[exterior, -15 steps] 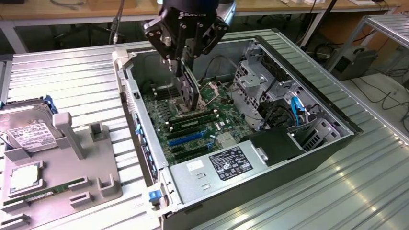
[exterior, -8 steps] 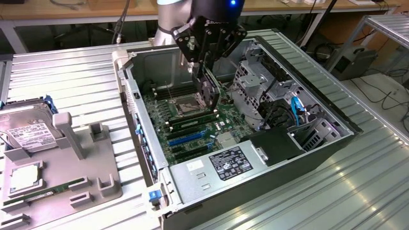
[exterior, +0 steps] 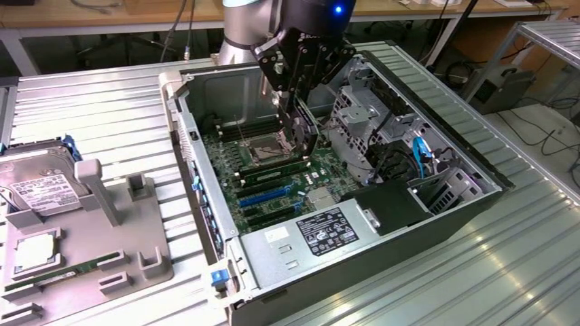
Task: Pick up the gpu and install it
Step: 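Pick up the gpu and move the gpu toward the slot, then insert the gpu into the slot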
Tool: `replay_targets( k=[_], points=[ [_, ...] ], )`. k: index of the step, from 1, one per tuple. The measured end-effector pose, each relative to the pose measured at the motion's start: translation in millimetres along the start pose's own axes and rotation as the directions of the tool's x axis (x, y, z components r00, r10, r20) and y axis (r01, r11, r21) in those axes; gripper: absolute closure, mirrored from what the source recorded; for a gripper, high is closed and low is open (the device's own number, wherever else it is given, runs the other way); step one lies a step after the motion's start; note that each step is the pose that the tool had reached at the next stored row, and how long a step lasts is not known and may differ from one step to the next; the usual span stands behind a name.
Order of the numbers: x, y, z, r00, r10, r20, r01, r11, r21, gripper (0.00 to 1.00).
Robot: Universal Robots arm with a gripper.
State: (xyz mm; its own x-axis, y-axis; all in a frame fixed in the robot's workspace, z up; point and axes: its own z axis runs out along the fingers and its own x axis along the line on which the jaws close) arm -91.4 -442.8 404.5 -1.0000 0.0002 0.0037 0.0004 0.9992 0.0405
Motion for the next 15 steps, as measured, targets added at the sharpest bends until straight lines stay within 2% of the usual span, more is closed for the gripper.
replay_targets(
  k=[15],
  points=[
    [-1.7, 0.0, 0.1, 1.0, 0.0, 0.0, 0.0, 1.0, 0.0, 0.74]
  ],
)
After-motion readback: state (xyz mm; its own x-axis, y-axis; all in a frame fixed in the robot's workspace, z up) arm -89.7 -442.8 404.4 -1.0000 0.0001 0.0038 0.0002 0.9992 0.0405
